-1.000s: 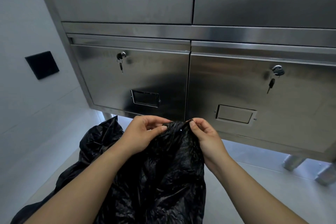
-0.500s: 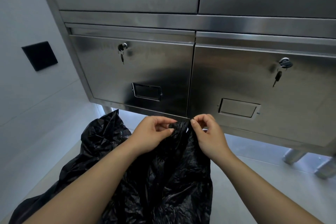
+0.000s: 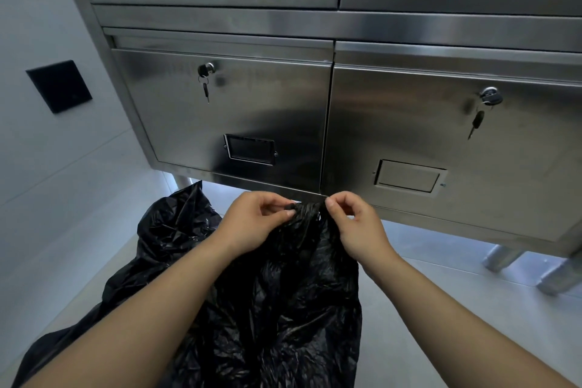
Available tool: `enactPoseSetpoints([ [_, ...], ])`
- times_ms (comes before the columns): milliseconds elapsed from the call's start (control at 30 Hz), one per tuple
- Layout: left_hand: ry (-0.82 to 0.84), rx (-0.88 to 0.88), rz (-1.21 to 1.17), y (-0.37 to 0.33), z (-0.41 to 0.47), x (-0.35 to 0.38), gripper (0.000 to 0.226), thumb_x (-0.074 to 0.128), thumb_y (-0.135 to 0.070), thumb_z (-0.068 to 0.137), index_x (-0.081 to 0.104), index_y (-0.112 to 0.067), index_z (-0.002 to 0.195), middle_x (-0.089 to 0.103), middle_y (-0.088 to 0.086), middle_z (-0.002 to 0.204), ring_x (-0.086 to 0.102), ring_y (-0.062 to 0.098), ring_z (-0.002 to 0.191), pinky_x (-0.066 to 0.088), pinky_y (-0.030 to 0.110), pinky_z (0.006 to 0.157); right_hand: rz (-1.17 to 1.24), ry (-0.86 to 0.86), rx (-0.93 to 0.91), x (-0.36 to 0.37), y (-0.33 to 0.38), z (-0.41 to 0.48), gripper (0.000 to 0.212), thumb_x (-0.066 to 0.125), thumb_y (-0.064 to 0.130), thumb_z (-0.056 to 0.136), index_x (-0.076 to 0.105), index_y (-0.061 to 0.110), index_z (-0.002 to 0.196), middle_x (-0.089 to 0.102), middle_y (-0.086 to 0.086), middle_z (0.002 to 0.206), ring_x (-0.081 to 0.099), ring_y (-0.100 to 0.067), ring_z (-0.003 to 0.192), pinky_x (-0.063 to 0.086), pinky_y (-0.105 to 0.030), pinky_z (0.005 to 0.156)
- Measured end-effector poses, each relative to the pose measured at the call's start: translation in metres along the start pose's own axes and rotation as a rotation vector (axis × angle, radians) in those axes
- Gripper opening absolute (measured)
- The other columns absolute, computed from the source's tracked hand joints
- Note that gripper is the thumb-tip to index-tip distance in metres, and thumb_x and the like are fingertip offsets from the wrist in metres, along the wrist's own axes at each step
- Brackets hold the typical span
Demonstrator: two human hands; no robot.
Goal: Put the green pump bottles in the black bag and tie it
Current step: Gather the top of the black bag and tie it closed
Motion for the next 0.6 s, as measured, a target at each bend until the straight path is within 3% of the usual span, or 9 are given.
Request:
enactPoseSetpoints([
  [67,0.015,-0.008,0.012,0.0,0.0,-0.001,0.01,0.07,-0.013,0.081,0.073,-0.013,0.091,0.071,-0.001,0.076,0.065,0.008,0.071,0.051,0.01,0.07,0.305,0.016,0.223,0.004,-0.006,-0.006,0.023,0.053,0.026,0.094,0.061,0.022,0.073,0.063,0.001,0.073,0.058,-0.011,0.069,0.048,-0.024,0.066],
  [133,0.03,0.001,0.039,0.0,0.0,-0.003,0.009,0.07,-0.011,0.081,0.073,-0.016,0.088,0.07,-0.003,0.074,0.063,0.005,0.069,0.05,0.009,0.07,0.579,-0.032,0.395,0.002,-0.008,-0.012,0.025,0.05,0.021,0.097,0.058,0.017,0.073,0.062,0.004,0.058,0.059,-0.006,0.052,0.047,-0.019,0.051],
  [200,0.018,0.019,0.064,0.002,0.001,-0.01,0.014,0.07,-0.01,0.081,0.072,-0.024,0.081,0.071,-0.007,0.073,0.063,-0.001,0.067,0.049,0.01,0.07,0.67,-0.097,0.474,-0.011,-0.012,-0.015,0.027,0.046,0.018,0.098,0.054,0.016,0.073,0.059,0.008,0.051,0.055,-0.001,0.043,0.043,-0.016,0.043],
  [333,-0.026,0.015,0.12,0.014,0.002,-0.025,0.023,0.071,-0.012,0.08,0.068,-0.033,0.07,0.067,-0.018,0.06,0.059,-0.011,0.058,0.043,0.002,0.062,0.576,-0.097,0.422,-0.026,-0.02,-0.017,0.024,0.048,0.023,0.097,0.055,0.021,0.074,0.057,0.005,0.071,0.053,-0.005,0.062,0.042,-0.022,0.06],
  [433,0.001,-0.011,0.098,0.02,0.001,-0.028,0.023,0.067,-0.01,0.084,0.067,-0.03,0.072,0.065,-0.02,0.055,0.057,-0.009,0.054,0.041,0.001,0.058,0.296,-0.026,0.234,-0.029,-0.02,-0.018,0.022,0.051,0.027,0.095,0.058,0.023,0.075,0.058,0.008,0.07,0.053,-0.001,0.06,0.045,-0.013,0.058],
  [500,0.032,-0.025,0.083,0.023,-0.001,-0.025,0.019,0.062,-0.012,0.088,0.067,-0.027,0.078,0.066,-0.017,0.062,0.057,-0.005,0.058,0.043,0.004,0.061,0.181,0.005,0.16,-0.031,-0.02,-0.018,0.02,0.051,0.024,0.095,0.058,0.022,0.076,0.06,0.011,0.065,0.053,0.001,0.055,0.043,-0.008,0.054],
  [600,0.079,-0.055,0.043,0.026,-0.003,-0.014,0.014,0.056,-0.012,0.092,0.067,-0.019,0.088,0.067,-0.006,0.078,0.06,0.01,0.072,0.048,0.019,0.075,0.156,0.062,0.203,-0.028,-0.028,-0.019,0.018,0.049,0.02,0.096,0.056,0.016,0.081,0.065,0.008,0.063,0.053,-0.003,0.05,0.043,-0.013,0.05],
])
Point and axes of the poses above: each hand's wrist, its own z-axis towards the middle knuckle, its own x-axis out of the palm, y = z × x, the point moved 5 cm from there along z, towards the middle knuckle
